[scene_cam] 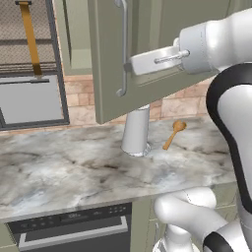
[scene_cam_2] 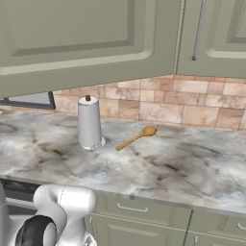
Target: Pick the spray and sponge from the cabinet and place them on the counter.
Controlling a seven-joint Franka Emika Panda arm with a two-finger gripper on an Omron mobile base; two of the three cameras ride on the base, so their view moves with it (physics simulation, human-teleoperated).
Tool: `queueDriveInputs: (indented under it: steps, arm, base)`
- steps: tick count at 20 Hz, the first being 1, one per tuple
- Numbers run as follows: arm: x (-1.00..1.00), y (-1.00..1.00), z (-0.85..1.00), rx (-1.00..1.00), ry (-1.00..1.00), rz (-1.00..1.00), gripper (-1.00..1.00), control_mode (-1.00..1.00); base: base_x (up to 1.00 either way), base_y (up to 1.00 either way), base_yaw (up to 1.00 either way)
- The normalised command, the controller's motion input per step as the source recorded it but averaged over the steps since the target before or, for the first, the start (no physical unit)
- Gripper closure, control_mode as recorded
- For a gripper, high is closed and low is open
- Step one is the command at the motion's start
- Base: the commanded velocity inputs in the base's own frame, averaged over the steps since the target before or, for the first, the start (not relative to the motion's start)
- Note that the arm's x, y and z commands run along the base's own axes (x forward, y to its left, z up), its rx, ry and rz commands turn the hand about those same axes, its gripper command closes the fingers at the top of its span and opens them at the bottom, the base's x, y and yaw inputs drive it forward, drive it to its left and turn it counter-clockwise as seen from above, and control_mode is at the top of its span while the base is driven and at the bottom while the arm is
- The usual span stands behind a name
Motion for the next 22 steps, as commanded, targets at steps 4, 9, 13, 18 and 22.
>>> queueDriveInputs:
  steps: [4,9,13,18,22]
  arm:
    - [-0.49,0.34,0.02,-0.05,-0.02,0.02,-1.0,-1.0]
    - [-0.33,0.45,0.0,-0.07,0.0,0.0,-1.0,-1.0]
    - [-0.11,0.43,0.0,-0.04,0.0,0.01,-1.0,-1.0]
    - [-0.07,0.54,0.0,-0.06,0.0,0.01,-1.0,-1.0]
    - [-0.06,0.61,0.0,-0.1,0.0,0.0,-1.0,-1.0]
  base:
    - [0.0,0.0,0.0]
    - [0.0,0.0,0.0]
    - [0.0,0.0,0.0]
    - [0.0,0.0,0.0]
    - [0.0,0.0,0.0]
